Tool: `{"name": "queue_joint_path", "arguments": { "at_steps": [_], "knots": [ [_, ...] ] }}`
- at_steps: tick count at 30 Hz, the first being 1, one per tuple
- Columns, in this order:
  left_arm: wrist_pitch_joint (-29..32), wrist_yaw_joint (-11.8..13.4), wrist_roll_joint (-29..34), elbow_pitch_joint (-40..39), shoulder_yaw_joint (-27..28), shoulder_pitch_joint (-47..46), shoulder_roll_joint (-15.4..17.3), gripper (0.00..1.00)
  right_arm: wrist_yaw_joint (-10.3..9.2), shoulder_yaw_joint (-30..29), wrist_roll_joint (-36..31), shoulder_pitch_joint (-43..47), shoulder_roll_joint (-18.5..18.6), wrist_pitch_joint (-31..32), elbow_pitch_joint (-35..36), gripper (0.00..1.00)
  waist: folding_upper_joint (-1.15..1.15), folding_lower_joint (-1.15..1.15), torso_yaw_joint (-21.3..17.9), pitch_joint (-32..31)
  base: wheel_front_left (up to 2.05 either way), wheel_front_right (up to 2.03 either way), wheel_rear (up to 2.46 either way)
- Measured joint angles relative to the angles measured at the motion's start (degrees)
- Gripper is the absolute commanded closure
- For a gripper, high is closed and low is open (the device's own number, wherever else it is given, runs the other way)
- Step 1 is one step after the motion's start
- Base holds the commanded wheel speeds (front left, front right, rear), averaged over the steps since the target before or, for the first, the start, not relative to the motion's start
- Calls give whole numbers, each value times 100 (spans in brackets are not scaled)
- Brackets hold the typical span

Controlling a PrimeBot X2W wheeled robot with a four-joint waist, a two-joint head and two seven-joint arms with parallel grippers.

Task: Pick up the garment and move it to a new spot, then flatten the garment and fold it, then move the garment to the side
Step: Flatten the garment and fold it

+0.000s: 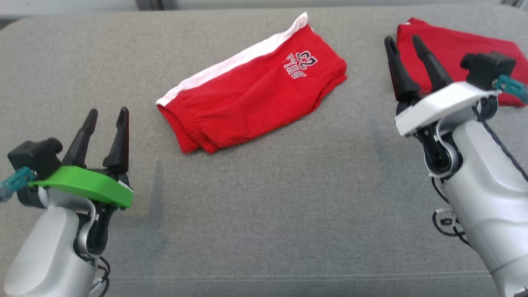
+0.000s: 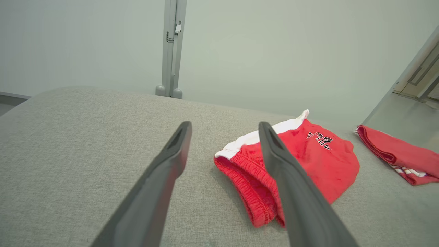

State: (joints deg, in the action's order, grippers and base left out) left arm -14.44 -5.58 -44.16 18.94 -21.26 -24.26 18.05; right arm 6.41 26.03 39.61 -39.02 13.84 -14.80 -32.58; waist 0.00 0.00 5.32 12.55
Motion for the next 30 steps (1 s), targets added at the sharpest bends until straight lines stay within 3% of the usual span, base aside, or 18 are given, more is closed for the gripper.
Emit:
{"name": "queue_joint_path", "arguments": {
  "at_steps": [5,9,15,22,30],
  "knots": [
    [0,89,221,-224,162,349,-180,0,-299,-309,-312,706,12,3,567,0,0,0,-213,-367,0,0,0],
    [0,308,439,-332,485,597,-233,0,-460,-570,-458,1301,-145,4,976,0,0,0,-350,-569,0,0,0],
    [0,360,726,-505,662,972,-367,0,-759,-681,-1051,1812,-135,4,1516,0,0,0,-497,-746,0,0,0],
    [0,376,1009,-657,740,1155,-455,0,-905,-768,-1311,2247,-154,4,1906,0,0,0,-556,-787,0,0,0],
    [0,372,1089,-748,843,1282,-560,0,-911,-882,-1456,2547,-237,4,2224,0,0,0,-558,-788,0,0,0]
  ]
}}
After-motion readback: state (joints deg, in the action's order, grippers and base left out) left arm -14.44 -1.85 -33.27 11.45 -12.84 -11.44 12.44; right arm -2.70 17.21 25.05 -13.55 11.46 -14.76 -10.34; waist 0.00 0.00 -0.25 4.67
